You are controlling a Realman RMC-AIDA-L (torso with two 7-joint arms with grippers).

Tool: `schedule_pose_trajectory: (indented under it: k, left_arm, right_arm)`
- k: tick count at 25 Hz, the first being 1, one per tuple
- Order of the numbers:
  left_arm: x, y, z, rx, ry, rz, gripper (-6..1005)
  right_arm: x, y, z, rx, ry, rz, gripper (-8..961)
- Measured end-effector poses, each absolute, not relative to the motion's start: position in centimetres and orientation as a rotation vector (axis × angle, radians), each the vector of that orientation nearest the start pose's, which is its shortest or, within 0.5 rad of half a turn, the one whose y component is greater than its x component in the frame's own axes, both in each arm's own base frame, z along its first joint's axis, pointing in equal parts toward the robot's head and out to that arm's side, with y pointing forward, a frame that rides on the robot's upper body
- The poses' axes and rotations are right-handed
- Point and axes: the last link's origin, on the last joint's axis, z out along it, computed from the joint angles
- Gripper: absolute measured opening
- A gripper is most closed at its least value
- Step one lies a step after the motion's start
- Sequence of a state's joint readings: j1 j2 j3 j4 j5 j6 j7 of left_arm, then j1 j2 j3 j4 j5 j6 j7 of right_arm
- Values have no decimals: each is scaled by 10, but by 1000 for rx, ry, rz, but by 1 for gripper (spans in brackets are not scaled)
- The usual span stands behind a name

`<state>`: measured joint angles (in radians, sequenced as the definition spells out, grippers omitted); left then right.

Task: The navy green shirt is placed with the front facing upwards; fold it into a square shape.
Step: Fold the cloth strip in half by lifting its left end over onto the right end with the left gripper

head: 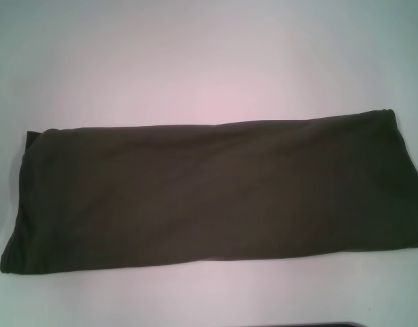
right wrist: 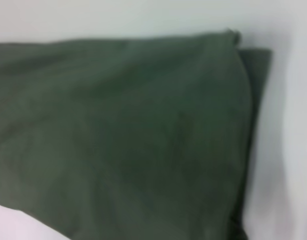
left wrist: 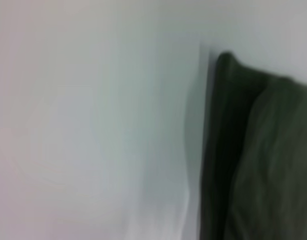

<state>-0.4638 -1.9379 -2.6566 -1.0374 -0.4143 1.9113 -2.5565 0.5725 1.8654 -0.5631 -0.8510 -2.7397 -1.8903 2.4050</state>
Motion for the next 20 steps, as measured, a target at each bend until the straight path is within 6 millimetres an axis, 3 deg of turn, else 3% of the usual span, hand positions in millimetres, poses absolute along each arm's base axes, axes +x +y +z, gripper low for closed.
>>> schedule_pose_trajectory:
  k: [8,11,20]
  left_arm:
    - [-332,277,131,2349,2420,108,395]
    - [-320,285,139,2380,2345,339,394]
    - [-309,296,129,2372,2265,522,393]
  right_arm:
    - [314,302,114,-2352,1952,-84,398]
    - [309,301,113,-2399,1940,-46,397]
    - [316,294,91,-2440,1987,-63,396]
